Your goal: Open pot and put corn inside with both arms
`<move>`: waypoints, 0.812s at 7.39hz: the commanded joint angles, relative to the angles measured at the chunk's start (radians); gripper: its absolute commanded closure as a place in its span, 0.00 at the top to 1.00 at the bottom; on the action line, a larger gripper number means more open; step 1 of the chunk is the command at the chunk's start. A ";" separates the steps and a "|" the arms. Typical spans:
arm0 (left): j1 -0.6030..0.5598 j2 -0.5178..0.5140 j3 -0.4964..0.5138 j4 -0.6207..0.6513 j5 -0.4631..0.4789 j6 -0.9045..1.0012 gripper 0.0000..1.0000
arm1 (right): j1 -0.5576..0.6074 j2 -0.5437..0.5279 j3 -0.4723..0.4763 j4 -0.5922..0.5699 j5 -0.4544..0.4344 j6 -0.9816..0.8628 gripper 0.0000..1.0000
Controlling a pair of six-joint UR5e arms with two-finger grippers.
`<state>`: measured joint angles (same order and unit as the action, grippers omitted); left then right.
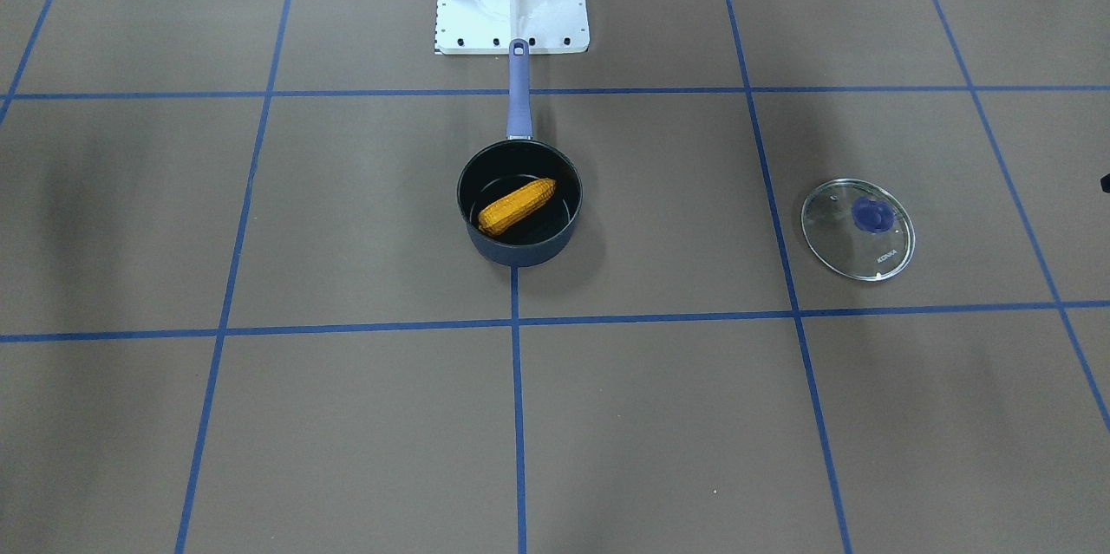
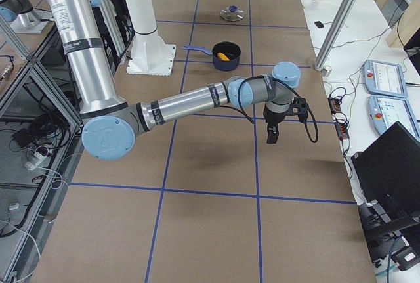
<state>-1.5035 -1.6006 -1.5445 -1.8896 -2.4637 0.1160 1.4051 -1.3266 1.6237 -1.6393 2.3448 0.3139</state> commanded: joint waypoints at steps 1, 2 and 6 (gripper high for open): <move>-0.052 -0.002 0.013 0.042 -0.030 0.002 0.97 | 0.031 -0.067 0.001 0.001 0.018 -0.021 1.00; -0.070 -0.001 0.021 0.050 -0.049 0.002 0.97 | 0.031 -0.062 0.004 0.003 0.016 -0.021 1.00; -0.092 -0.002 0.061 0.050 -0.047 0.033 0.97 | 0.032 -0.155 -0.004 0.216 0.011 -0.012 1.00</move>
<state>-1.5915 -1.6022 -1.4872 -1.8391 -2.5122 0.1469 1.4367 -1.4579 1.6207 -1.4681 2.3583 0.2981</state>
